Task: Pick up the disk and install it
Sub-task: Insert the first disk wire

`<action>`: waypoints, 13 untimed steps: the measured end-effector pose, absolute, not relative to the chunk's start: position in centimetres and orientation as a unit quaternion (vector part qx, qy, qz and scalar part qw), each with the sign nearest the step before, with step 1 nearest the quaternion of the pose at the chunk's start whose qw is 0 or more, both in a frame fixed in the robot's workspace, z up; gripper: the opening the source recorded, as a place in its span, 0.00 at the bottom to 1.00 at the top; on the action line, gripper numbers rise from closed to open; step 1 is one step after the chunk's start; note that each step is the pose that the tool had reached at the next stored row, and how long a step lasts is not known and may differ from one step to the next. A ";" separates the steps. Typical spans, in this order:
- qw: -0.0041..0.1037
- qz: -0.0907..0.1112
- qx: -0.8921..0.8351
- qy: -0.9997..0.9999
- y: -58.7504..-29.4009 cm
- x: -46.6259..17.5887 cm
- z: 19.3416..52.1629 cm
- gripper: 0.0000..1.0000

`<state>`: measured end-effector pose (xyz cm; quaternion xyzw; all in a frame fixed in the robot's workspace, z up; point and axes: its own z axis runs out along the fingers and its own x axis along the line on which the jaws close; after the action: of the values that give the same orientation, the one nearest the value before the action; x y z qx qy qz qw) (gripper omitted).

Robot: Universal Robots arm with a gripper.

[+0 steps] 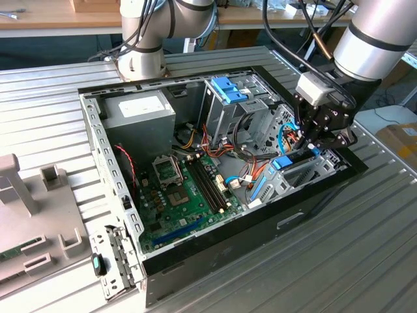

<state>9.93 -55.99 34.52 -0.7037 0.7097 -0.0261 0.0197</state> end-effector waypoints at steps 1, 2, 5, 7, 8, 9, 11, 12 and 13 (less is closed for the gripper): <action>0.020 -0.026 -0.704 0.710 -56.0 9.9 34.5 0.16; 0.020 -0.026 -0.704 0.710 -56.0 9.9 34.5 0.16; 0.020 -0.026 -0.703 0.710 -56.0 9.9 34.5 0.16; 0.019 -0.026 -0.703 0.711 -56.0 9.9 34.4 0.16; 0.019 -0.026 -0.703 0.711 -56.0 9.9 34.4 0.16; 0.019 -0.026 -0.702 0.711 -56.0 9.9 34.3 0.16; 0.020 -0.026 -0.702 0.711 -56.0 9.9 34.3 0.16; 0.020 -0.026 -0.702 0.711 -56.0 9.9 34.3 0.16; 0.020 -0.026 -0.702 0.711 -56.0 9.9 34.3 0.16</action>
<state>9.93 -55.97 34.26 -0.7023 0.7111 -0.0261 0.0196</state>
